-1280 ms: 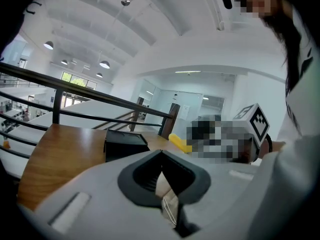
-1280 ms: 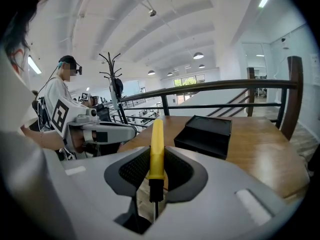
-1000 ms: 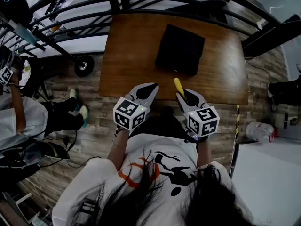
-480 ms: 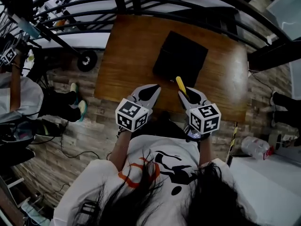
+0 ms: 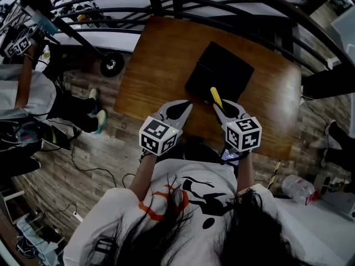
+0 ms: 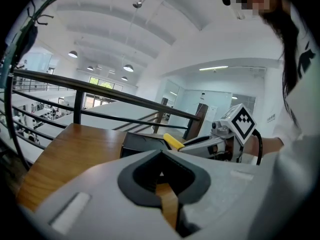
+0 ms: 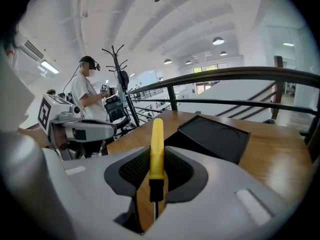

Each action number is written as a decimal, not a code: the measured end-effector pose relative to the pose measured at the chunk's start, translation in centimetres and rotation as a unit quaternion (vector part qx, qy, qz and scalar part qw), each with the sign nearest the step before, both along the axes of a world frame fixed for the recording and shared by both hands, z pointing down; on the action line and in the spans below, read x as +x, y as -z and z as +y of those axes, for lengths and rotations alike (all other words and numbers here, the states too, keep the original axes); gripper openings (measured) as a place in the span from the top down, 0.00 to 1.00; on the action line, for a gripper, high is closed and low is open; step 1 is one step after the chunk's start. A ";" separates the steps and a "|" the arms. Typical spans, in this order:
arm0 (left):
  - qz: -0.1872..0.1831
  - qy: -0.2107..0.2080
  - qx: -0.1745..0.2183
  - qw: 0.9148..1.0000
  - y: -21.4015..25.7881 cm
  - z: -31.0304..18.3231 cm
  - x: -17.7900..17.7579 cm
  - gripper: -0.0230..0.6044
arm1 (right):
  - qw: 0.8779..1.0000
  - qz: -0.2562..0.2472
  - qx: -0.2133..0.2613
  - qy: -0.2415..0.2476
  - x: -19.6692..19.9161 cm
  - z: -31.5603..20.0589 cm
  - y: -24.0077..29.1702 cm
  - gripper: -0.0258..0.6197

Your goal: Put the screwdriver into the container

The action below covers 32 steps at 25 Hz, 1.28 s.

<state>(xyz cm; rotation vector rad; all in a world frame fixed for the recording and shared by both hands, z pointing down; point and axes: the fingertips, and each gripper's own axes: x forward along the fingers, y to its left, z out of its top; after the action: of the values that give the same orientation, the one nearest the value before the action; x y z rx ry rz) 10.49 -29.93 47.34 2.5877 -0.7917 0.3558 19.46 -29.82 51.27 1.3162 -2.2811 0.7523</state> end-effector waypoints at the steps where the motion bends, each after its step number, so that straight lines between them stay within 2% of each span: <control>1: -0.002 0.005 0.000 1.000 -0.1 -0.1 -0.1 0.96 | 1.000 0.001 -0.002 0.004 0.1 -0.4 -0.3 0.79; 11: -0.020 0.054 -0.005 0.998 -0.6 -0.7 -2.3 0.96 | 0.998 0.019 -0.047 0.037 0.3 -4.1 -5.5 0.79; 17: -0.029 0.068 -0.010 0.997 -1.0 -1.4 -3.2 0.96 | 0.995 0.030 -0.077 0.049 0.0 -7.4 -8.5 0.79; 23: -0.031 0.073 -0.017 0.997 -1.5 -1.0 -3.2 0.96 | 0.988 0.084 -0.117 0.062 0.8 -9.1 -12.3 0.79; 32: -0.041 0.077 -0.025 0.996 -2.3 -1.1 -3.1 0.96 | 0.982 0.079 -0.169 0.032 1.6 -9.2 -15.9 0.79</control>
<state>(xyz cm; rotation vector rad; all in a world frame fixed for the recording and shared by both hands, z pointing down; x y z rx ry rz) 7.38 -31.00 49.64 2.4615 -0.9903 0.4303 21.08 -39.03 67.18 1.0989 -1.9572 0.9287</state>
